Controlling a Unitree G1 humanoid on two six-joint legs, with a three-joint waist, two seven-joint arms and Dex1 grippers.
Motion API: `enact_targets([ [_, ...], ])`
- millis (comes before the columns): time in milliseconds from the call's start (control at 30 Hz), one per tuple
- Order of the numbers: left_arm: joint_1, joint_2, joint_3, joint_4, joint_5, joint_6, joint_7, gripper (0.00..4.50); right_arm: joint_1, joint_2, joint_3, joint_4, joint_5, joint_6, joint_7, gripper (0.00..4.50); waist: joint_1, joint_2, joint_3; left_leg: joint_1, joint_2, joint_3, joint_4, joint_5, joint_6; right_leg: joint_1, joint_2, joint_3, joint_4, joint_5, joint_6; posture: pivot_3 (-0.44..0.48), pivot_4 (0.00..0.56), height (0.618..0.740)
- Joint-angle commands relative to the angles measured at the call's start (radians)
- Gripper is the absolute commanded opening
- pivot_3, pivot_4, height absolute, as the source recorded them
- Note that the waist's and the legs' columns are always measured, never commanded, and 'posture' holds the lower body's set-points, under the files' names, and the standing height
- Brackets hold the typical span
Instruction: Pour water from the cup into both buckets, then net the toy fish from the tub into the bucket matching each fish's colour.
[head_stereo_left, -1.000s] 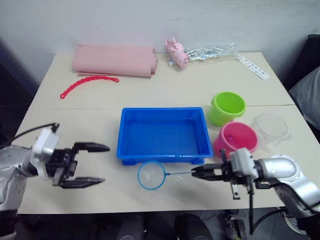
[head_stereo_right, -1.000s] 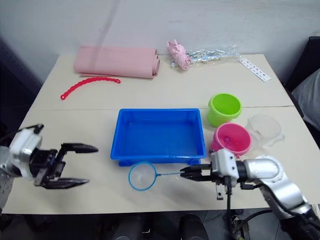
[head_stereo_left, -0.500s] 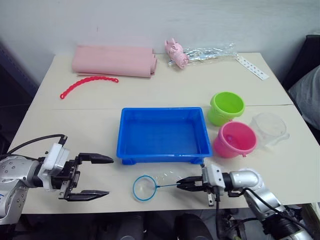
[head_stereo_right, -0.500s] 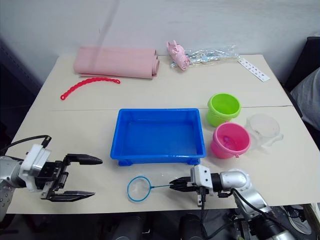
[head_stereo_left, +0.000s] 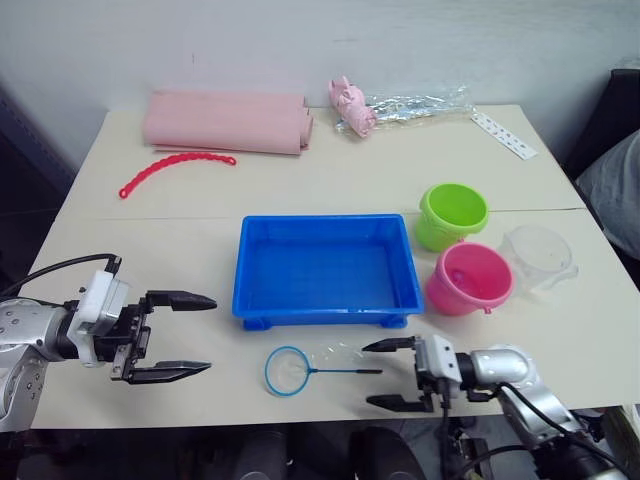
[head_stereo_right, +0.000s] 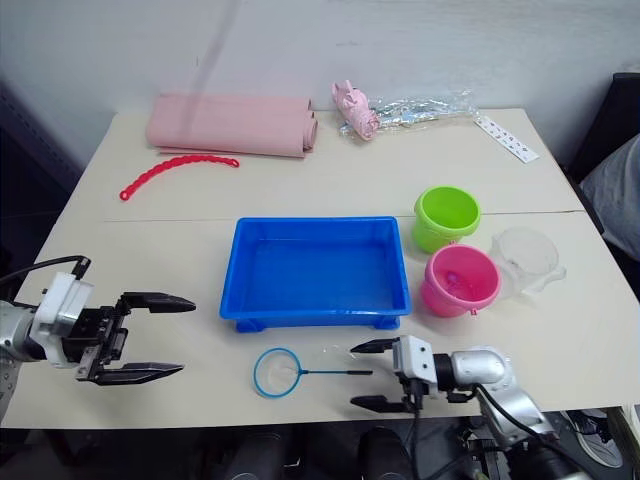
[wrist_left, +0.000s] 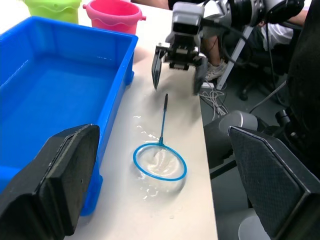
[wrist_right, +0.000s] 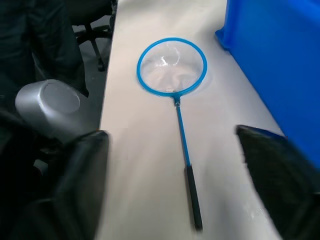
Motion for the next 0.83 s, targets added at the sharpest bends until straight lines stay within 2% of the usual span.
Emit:
enact_targets([
  [33, 0.051, 0.000, 0.064, -0.011, 0.021, -0.007, 0.052, 4.50, 0.050, -0.111, -0.123, -0.109, 0.121, 0.040, 0.081, 4.46, -0.001, 0.000, 0.000, 0.000, 0.000, 0.000, 0.000, 0.000, 0.000, 0.001, 0.000, 0.000, 0.000, 0.000, 0.000, 0.000, 0.150, 0.740],
  [167, 0.123, -0.007, 0.100, 0.001, 0.086, -0.042, 0.112, 4.50, 0.113, -0.218, -0.263, -0.192, 0.224, 0.109, 0.118, 4.46, -0.001, 0.000, 0.000, 0.001, 0.000, 0.000, -0.001, 0.000, 0.000, 0.001, 0.000, 0.000, -0.001, 0.000, 0.000, 0.000, 0.150, 0.740],
  [200, 0.150, -0.006, 0.104, 0.026, 0.147, -0.071, 0.154, 4.50, 0.123, -0.238, -0.308, -0.202, 0.240, 0.126, 0.112, 4.46, 0.000, 0.000, 0.000, 0.001, 0.000, 0.000, -0.001, 0.000, 0.000, 0.001, 0.000, 0.000, -0.001, 0.000, 0.000, 0.000, 0.150, 0.740],
  [300, 0.193, -0.041, 0.142, 0.111, 0.240, -0.198, 0.229, 4.50, 0.128, -0.272, -0.445, -0.197, 0.233, 0.118, 0.078, 4.46, 0.000, 0.000, 0.000, 0.001, 0.000, 0.001, -0.001, -0.001, 0.001, 0.001, 0.000, 0.000, -0.001, 0.000, 0.000, 0.000, 0.150, 0.740],
  [367, 0.210, -0.049, 0.154, 0.135, 0.256, -0.230, 0.241, 4.50, 0.128, -0.284, -0.496, -0.188, 0.233, 0.131, 0.071, 4.46, 0.001, -0.001, 0.000, 0.001, 0.000, 0.001, 0.000, -0.001, 0.001, 0.001, 0.000, 0.000, -0.001, 0.000, 0.000, 0.000, 0.150, 0.740],
  [567, 0.231, -0.061, 0.152, 0.166, 0.280, -0.281, 0.281, 4.50, 0.008, -0.334, -0.543, -0.023, 0.175, 0.067, 0.120, 4.46, 0.000, -0.001, 0.000, 0.001, 0.000, 0.002, 0.000, -0.001, 0.002, 0.001, -0.002, 0.000, -0.001, 0.000, 0.000, 0.000, 0.150, 0.740],
  [833, 0.214, -0.059, 0.149, 0.208, 0.293, -0.326, 0.319, 4.50, -0.018, -0.310, -0.540, 0.015, 0.144, 0.021, 0.115, 4.46, 0.000, -0.001, -0.001, 0.001, 0.000, 0.002, -0.001, -0.001, 0.001, 0.001, -0.001, -0.001, -0.001, 0.000, 0.000, 0.000, 0.150, 0.740],
])
